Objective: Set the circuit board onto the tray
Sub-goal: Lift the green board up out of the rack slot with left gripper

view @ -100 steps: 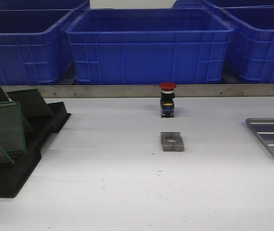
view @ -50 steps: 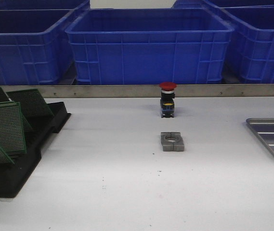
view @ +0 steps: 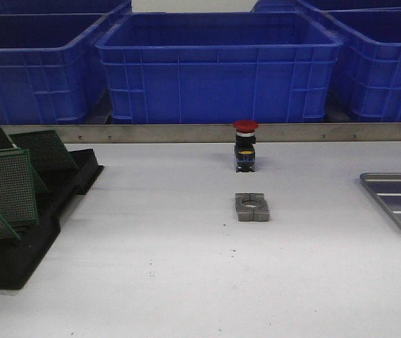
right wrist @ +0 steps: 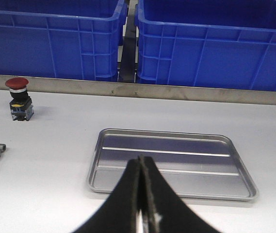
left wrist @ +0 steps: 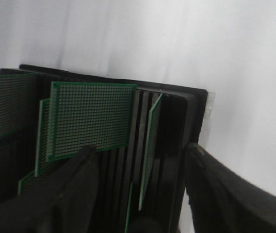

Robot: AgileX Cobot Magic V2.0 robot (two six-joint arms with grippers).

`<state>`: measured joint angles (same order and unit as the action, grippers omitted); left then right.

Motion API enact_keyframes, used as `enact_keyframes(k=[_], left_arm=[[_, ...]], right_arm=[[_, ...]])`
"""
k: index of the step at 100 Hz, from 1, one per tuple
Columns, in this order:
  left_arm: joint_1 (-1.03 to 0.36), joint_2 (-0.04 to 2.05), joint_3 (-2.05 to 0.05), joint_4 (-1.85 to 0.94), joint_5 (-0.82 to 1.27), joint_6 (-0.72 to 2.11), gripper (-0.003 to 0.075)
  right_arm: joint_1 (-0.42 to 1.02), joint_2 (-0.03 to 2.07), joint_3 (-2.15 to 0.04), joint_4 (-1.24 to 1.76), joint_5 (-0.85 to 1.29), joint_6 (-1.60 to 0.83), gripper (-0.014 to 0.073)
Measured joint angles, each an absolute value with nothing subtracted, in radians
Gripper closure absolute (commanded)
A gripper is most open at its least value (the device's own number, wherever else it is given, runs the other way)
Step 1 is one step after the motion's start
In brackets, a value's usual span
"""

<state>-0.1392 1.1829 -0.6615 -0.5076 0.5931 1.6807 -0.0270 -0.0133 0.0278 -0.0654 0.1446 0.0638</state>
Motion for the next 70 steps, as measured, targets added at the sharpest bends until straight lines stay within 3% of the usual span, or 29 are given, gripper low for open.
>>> enact_keyframes(k=[19,27,60,70], left_arm=[[-0.139,1.336,-0.662,-0.54,0.567,1.682,0.0356],[-0.14,1.38,-0.662,-0.547,0.562,1.682,0.0394],[-0.142,1.418,-0.674,-0.554,0.533,1.683,0.0736],[-0.142,1.418,-0.678,-0.556,0.526,1.686,0.0737]], right_arm=[[-0.027,-0.013,0.028,-0.065,0.145,0.064,0.0655],[-0.027,-0.013,0.028,-0.065,0.145,0.064,0.0655],[-0.027,-0.013,0.028,-0.065,0.145,0.064,0.0655],[-0.027,-0.013,0.028,-0.065,0.145,0.064,0.0655]])
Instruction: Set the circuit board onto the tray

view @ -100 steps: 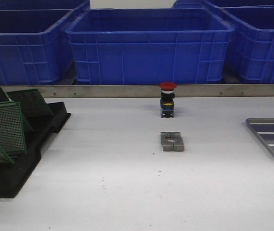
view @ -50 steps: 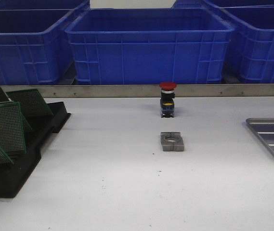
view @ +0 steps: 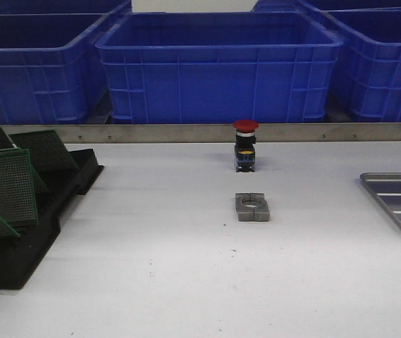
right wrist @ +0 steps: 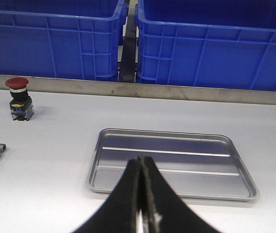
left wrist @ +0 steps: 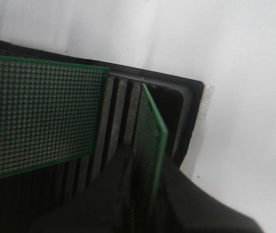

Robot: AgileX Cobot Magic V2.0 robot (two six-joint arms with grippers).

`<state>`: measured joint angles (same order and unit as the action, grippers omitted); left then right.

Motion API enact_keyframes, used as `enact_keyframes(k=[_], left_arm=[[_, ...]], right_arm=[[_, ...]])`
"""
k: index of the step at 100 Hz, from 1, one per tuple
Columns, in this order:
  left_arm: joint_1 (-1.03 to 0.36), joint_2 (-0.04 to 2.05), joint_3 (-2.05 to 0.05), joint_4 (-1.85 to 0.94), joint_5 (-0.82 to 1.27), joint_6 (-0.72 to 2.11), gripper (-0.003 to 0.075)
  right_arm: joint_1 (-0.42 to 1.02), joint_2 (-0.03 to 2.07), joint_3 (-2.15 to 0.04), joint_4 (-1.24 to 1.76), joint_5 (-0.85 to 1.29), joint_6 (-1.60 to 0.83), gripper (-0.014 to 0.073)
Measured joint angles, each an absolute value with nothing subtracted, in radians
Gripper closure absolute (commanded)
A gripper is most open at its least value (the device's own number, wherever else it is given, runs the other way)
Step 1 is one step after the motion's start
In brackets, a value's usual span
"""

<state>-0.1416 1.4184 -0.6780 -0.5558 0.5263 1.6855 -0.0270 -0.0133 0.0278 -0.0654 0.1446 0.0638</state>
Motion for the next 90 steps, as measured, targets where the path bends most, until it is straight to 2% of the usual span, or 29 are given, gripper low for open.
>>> enact_keyframes(k=[10,40,63,90], left_arm=[[-0.142,1.401,-0.689,-0.554,0.551,1.689,0.0737],[-0.142,1.285,-0.809,-0.623,0.846,1.689,0.0737],[-0.142,1.285,-0.822,-1.036,0.954,1.689,0.0737],[-0.178,1.415,-0.822,-1.462,1.084,1.689,0.0737]], right_arm=[[-0.027,-0.013,0.028,-0.065,0.145,0.064,0.0655],[-0.027,-0.013,0.028,-0.065,0.145,0.064,0.0655],[-0.027,-0.013,0.028,-0.065,0.145,0.064,0.0655],[-0.027,-0.013,0.028,-0.065,0.145,0.064,0.0655]])
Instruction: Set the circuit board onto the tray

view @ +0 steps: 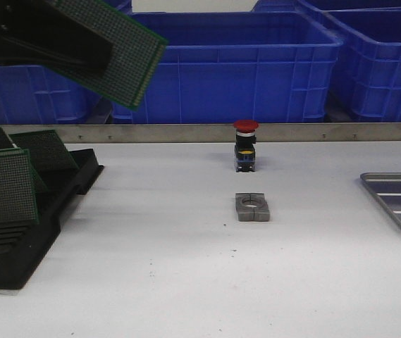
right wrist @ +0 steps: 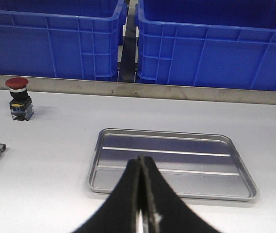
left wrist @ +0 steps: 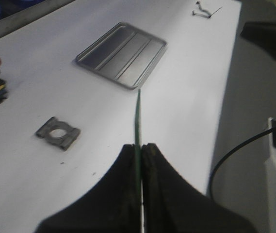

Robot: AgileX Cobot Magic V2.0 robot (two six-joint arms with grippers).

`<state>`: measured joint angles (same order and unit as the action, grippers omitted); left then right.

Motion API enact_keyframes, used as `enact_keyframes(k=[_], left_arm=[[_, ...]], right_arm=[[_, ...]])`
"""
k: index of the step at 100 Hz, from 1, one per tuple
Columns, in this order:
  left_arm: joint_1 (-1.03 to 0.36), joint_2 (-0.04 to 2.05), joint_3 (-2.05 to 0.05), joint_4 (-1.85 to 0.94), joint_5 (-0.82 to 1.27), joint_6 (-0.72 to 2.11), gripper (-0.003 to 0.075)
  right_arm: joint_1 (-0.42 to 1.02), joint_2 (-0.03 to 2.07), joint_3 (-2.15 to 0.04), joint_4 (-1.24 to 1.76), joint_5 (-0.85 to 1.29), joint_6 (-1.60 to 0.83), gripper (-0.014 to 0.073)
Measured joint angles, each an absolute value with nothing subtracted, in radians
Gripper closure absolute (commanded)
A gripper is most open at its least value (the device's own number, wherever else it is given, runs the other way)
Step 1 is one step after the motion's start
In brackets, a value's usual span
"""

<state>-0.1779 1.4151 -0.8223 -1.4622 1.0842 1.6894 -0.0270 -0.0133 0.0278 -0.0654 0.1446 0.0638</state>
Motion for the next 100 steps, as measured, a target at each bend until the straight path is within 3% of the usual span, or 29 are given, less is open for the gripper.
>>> enact_keyframes(k=[48,80,100], left_arm=[[-0.517,1.583,-0.822,-1.599,1.115,1.684,0.0737],[-0.545,1.585,-0.824,-1.611,1.113,1.684,0.0737],[-0.545,1.585,-0.828,-1.613,1.113,1.684,0.0737]], right_arm=[[-0.027,-0.013,0.028,-0.065,0.145,0.064,0.0655],[-0.027,-0.013,0.025,-0.065,0.112,0.064,0.0655],[-0.027,-0.013,-0.127,-0.064,0.32,0.064,0.0655]])
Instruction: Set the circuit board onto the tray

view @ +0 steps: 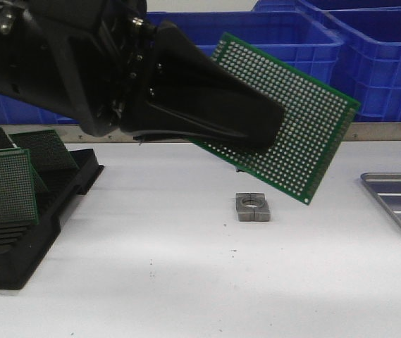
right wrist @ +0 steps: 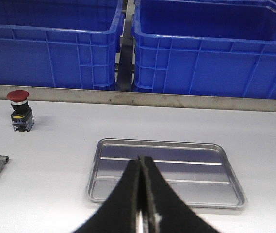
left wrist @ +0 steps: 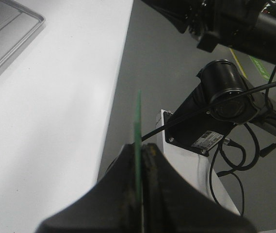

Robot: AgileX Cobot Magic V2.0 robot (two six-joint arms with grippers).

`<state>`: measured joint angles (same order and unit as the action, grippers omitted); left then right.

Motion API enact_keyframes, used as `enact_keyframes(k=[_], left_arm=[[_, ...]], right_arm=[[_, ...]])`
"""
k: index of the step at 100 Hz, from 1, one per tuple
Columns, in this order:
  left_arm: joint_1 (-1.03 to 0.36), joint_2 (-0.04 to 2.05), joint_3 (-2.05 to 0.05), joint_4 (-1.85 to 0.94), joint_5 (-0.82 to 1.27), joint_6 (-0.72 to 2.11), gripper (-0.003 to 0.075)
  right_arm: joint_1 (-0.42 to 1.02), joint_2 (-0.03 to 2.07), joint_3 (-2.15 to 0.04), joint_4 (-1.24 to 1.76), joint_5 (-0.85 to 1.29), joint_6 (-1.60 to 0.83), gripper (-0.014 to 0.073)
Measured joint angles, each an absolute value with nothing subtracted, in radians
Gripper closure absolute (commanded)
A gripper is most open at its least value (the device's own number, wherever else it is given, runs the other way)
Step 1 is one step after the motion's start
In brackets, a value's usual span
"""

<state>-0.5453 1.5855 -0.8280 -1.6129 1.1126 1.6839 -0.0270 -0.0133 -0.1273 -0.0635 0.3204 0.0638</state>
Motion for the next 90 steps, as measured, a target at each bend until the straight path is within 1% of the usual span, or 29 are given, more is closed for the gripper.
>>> enact_keyframes(k=[18,28,47,59,68,73,83,90], left_arm=[[-0.545,1.585,-0.828,-1.613,1.113,1.684,0.0737],[-0.545,1.585,-0.828,-1.613,1.113,1.684,0.0737],[-0.546,1.585,-0.828,-1.613,1.113,1.684,0.0737],[-0.548,1.585,-0.828,-1.613,1.113,1.684,0.0737],[-0.548,1.585,-0.828,-1.613,1.113,1.684,0.0737],[-0.548,1.585,-0.828,-1.613,1.113,1.684,0.0737],[-0.548,1.585,-0.828,-1.613,1.113,1.684,0.0737],[-0.548,1.585,-0.828,-1.613,1.111,1.684,0.0737]], right_arm=[[-0.027,0.071,-0.283,-0.018,0.568,0.064,0.0655],[-0.027,0.148,-0.343,0.045,0.661,0.064,0.0655],[-0.027,0.301,-0.405,0.166,0.721,0.062,0.0655],[-0.027,0.409,-0.427,0.262,0.755,-0.031,0.0637],[-0.027,0.486,-0.434,0.372,0.762,-0.169,0.0568],[-0.027,0.522,-0.434,0.449,0.766,-0.284,0.0501],[-0.027,0.587,-0.434,0.629,0.775,-0.512,0.0333],[-0.027,0.624,-0.434,0.757,0.789,-0.693,0.0261]])
